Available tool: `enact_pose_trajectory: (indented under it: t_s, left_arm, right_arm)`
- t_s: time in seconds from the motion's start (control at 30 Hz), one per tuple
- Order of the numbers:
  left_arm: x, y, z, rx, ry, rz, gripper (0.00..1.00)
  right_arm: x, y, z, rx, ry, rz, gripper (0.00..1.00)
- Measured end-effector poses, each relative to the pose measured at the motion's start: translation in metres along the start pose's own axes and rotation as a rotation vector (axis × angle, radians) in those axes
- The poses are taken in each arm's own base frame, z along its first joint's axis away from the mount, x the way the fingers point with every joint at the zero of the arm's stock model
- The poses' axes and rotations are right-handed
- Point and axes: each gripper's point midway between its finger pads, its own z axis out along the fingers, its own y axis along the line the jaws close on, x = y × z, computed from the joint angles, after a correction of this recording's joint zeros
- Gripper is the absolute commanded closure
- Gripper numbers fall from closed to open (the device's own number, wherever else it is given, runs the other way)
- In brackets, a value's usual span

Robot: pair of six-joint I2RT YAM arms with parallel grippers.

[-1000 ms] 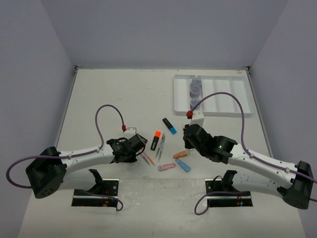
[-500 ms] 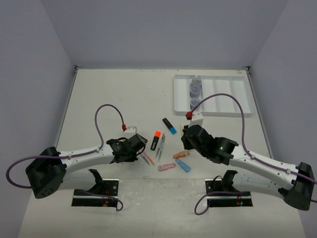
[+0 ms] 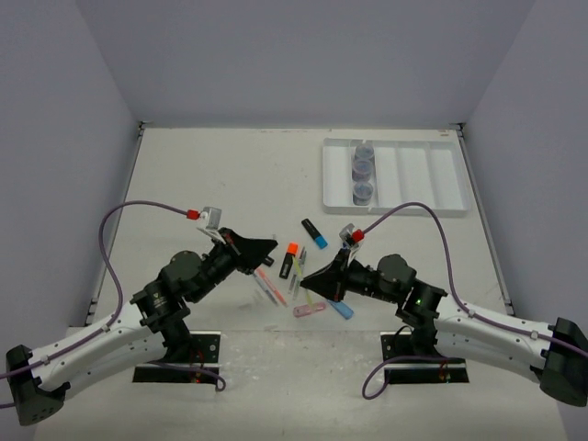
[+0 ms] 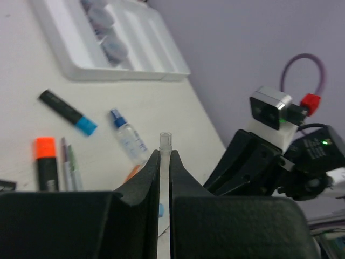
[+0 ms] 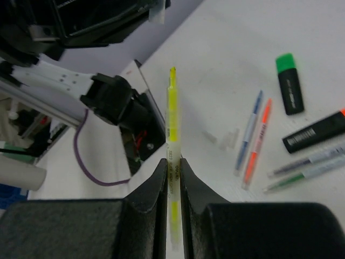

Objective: Sort the stationery into containers
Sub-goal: Close the pen cap on the pen.

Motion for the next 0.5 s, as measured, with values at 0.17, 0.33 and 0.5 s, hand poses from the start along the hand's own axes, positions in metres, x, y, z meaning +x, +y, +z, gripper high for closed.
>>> enact_pose_trajectory:
  t_s: [0.17,0.33,0.5]
  left_arm:
    - [-0.013,-0.049,-0.008,0.282,-0.072,-0.035,1.0]
    - [-0.018,-0.072,-0.02,0.433,-0.108,-0.042,1.0]
    - [-0.026,-0.083,-0.026,0.493,-0.14,-0.045,1.0]
  right_arm:
    - [-0.022,0.035,0.002,-0.154,-0.084,-0.007,1.0]
    - [-0.03,0.052,0.001,-0.21,-0.117,-0.017,1.0]
    - [-0.035,0.062,0.0,-0.239,-0.13,-0.023,1.0]
